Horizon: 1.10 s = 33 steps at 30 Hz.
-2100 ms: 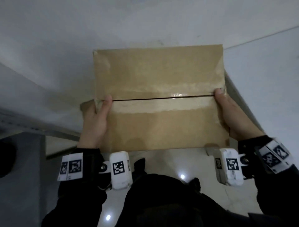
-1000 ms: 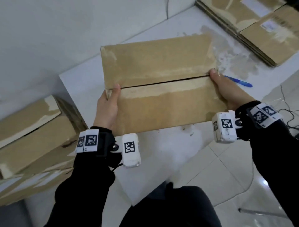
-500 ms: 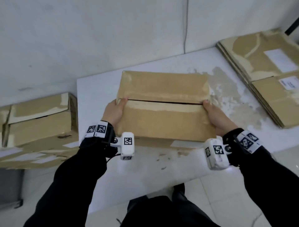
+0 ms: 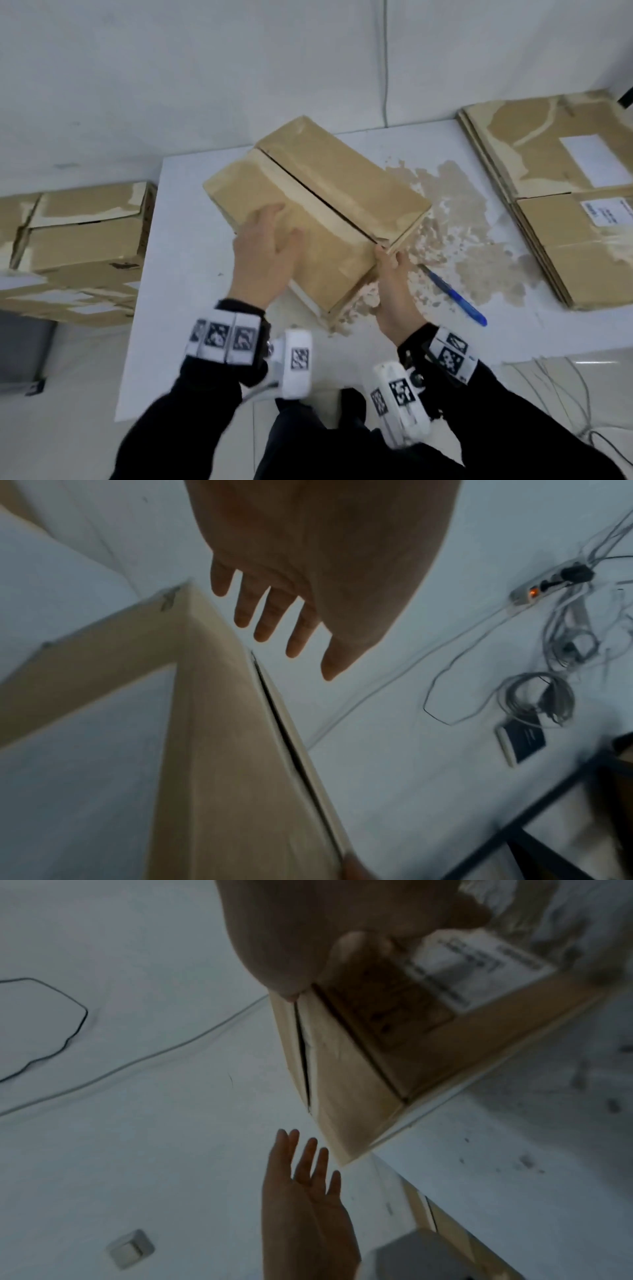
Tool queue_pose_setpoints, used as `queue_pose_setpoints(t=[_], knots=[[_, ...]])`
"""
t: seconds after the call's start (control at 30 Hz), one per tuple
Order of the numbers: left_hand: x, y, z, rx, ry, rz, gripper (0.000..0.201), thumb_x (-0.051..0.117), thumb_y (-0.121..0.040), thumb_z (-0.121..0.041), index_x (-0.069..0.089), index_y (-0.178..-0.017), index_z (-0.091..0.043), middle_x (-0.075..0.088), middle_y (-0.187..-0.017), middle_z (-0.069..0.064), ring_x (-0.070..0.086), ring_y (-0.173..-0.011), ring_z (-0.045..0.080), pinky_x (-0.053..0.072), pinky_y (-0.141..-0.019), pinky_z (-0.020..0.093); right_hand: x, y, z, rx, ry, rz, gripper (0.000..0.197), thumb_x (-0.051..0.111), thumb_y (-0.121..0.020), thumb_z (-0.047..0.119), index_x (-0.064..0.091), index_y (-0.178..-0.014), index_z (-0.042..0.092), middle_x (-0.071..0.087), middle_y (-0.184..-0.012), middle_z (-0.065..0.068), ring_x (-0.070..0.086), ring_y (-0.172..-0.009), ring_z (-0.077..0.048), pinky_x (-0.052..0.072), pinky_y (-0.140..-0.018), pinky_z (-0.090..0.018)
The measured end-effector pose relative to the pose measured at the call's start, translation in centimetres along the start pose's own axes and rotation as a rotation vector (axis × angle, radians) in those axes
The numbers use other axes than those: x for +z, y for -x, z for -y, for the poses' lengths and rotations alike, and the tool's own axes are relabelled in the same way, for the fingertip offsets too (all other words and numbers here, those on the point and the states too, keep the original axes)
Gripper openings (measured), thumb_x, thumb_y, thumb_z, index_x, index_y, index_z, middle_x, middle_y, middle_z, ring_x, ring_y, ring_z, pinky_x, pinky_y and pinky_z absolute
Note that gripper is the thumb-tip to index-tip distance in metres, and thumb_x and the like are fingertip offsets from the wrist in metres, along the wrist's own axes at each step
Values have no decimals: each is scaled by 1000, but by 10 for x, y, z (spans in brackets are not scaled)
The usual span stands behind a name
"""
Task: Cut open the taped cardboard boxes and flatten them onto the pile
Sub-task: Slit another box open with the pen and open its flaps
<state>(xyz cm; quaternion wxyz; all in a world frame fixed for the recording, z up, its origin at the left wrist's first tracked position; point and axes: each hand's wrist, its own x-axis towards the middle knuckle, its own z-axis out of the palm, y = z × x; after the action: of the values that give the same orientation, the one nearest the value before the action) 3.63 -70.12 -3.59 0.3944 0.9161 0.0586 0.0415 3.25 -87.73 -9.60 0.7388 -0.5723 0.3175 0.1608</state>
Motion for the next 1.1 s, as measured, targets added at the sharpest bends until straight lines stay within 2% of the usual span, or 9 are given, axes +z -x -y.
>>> queue_pose_setpoints(t=[0.17,0.27,0.43,0.53,0.67,0.73,0.83,1.0,1.1], knots=[[52,37,-31,41,-294,244,72,39,-91,-58,15,-151,-27,9,-160,6,6,-147,25,7,-118,53,-40,-34,44,-214,11,-108,79,56,-88,51,8,-149,35,14,-157,3,25,-140,-24,28,-107,-51],[85,41,-35,71,-508,258,91,37,-84,-71,-14,-150,-33,-18,-158,10,-13,-146,31,-3,-110,64,-51,-64,71,-177,103,5,64,55,-86,53,31,-142,33,33,-149,3,34,-135,-22,38,-97,-51],[106,33,-25,176,-783,235,90,46,-95,-45,-26,-145,-29,-18,-158,13,-13,-145,39,3,-111,65,-57,-62,68,-379,180,14,23,45,-97,33,64,-104,22,64,-101,2,59,-108,-25,52,-88,-45],[103,30,-9,367,-671,152,75,41,-98,-36,-14,-148,-27,3,-160,11,0,-146,38,12,-114,61,-62,-31,69,-610,245,-66,27,45,-97,34,67,-109,24,68,-105,4,62,-104,-16,51,-93,-44],[87,22,25,497,-302,40,58,28,-101,-43,3,-152,-29,12,-160,5,6,-148,26,11,-118,50,-69,1,72,-911,247,-74,38,46,-98,34,47,-135,26,52,-135,6,48,-122,-4,42,-98,-19],[83,17,39,509,-204,26,59,26,-102,-45,-1,-152,-31,8,-160,5,2,-148,23,7,-119,47,-71,-10,68,-742,170,-28,64,53,-89,52,27,-144,32,33,-147,2,36,-132,-9,36,-104,-26],[87,16,52,515,-139,3,61,29,-102,-43,-6,-152,-33,3,-160,3,-1,-148,23,6,-120,46,-67,-27,62,-356,-17,225,84,70,-58,72,46,-123,27,45,-132,-3,44,-124,-21,40,-102,-46],[87,20,52,182,276,55,63,38,-99,-41,7,-152,-24,26,-156,2,34,-139,13,38,-110,32,-50,-14,80,-873,216,132,37,62,-90,21,55,-125,10,63,-114,1,59,-105,-7,50,-88,-27],[90,24,49,-47,359,96,39,41,-101,-16,36,-140,-14,54,-130,-3,53,-122,15,45,-92,10,-32,-2,80,-1044,404,110,43,60,-91,16,50,-131,27,58,-121,3,55,-111,-11,46,-94,-23]])
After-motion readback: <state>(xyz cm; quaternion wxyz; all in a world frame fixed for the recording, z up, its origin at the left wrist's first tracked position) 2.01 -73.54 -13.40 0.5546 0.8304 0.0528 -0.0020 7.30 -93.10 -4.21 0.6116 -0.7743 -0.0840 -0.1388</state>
